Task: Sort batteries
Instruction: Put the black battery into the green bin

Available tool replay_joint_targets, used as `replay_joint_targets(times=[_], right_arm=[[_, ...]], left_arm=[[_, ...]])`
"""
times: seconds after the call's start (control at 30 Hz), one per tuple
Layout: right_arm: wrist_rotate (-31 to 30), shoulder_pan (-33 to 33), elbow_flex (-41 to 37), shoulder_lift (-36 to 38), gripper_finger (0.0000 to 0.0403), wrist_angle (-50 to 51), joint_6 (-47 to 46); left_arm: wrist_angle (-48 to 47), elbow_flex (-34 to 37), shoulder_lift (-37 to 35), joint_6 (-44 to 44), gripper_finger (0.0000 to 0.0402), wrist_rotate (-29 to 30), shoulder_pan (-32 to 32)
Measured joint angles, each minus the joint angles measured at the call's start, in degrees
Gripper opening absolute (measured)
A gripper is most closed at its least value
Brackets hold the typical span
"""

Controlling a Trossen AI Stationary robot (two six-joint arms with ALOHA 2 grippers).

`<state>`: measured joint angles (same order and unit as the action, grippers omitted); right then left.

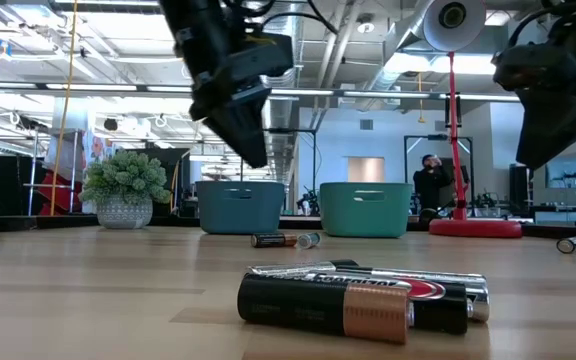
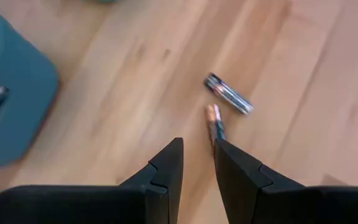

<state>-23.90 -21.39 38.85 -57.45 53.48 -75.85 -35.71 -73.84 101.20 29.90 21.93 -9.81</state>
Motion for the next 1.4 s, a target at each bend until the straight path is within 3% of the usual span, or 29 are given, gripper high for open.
replay_joint_targets(times=[0.37,0.5,0.77,1.13,1.4], right_arm=[[0.0,-1.5,0.0,0.0,0.0124,0.0,-0.2],[0.0,-1.5,0.0,0.0,0.0124,0.0,-0.2],[-0.2,-1.5,0.0,0.0,0.0124,0.0,0.0],[-0.4,-1.5,0.0,0.0,0.0124,-0.1,1.3],[-0.3,-1.5,0.0,0.0,0.0124,0.0,1.3]], left_arm=[[2.4,2.1,0.0,2.7,0.0086,2.2,0.0],[4.9,2.1,0.1,1.6,0.0106,-1.1,0.9],[5.8,2.0,0.2,2.1,0.0146,-0.4,1.6],[13.9,2.0,9.7,0.9,0.0143,-3.8,1.6],[11.1,1.7,14.1,3.7,0.0141,-5.4,1.7]])
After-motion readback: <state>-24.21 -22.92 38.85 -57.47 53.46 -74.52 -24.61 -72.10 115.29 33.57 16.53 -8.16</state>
